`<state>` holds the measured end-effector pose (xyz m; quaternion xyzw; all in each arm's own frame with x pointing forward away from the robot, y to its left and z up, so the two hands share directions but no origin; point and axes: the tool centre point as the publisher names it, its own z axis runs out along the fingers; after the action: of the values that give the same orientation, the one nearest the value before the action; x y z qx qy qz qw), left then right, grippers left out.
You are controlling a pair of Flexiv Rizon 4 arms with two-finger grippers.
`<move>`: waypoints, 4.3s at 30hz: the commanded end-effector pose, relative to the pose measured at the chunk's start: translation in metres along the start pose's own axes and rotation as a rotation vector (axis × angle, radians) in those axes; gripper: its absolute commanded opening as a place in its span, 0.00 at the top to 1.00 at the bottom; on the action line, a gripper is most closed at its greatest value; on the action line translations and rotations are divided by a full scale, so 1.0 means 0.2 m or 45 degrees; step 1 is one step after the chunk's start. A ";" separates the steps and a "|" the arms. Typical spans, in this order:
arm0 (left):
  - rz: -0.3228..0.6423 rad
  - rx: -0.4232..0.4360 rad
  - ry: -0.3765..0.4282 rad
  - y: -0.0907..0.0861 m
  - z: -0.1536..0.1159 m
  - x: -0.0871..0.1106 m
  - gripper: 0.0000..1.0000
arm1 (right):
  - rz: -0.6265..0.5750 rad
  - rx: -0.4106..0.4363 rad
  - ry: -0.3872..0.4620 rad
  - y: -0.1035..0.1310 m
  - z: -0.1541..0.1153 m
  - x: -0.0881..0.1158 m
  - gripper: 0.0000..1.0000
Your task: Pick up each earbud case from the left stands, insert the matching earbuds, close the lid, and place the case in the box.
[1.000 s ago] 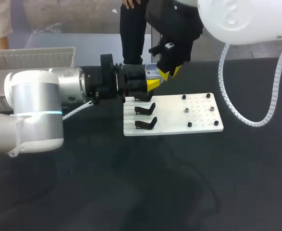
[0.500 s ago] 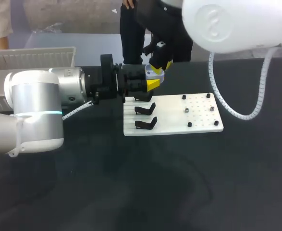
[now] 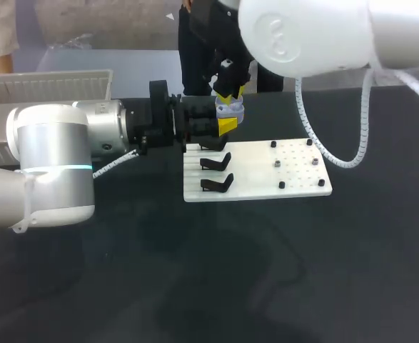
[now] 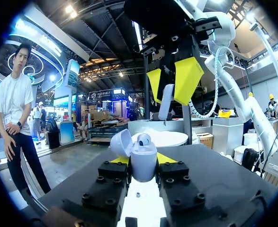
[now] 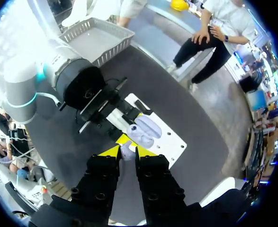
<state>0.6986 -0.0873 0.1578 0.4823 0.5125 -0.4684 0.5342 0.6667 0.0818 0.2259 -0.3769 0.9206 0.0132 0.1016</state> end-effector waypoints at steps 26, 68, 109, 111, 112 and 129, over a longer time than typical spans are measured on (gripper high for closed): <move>0.005 -0.010 -0.005 -0.01 0.00 0.00 1.00 | 0.025 -0.014 0.040 -0.02 0.06 -0.06 1.00; 0.005 -0.010 -0.005 -0.01 0.00 0.00 1.00 | 0.050 -0.078 0.046 -0.05 0.14 -0.08 1.00; 0.005 -0.010 -0.005 -0.01 0.00 0.00 1.00 | 0.008 -0.025 0.088 -0.04 0.18 -0.05 1.00; 0.005 -0.010 -0.005 -0.01 0.00 0.00 1.00 | 0.006 -0.021 0.088 -0.04 0.19 -0.04 1.00; 0.005 -0.010 -0.005 -0.01 0.00 0.00 1.00 | 0.007 -0.020 0.087 -0.04 0.20 -0.04 1.00; 0.005 -0.010 -0.005 -0.01 0.00 0.00 1.00 | 0.023 -0.018 0.081 -0.04 0.19 -0.03 0.80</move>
<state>0.6986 -0.0882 0.1552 0.4824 0.5125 -0.4684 0.5341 0.6842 0.0864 0.1918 -0.3704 0.9265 0.0092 0.0665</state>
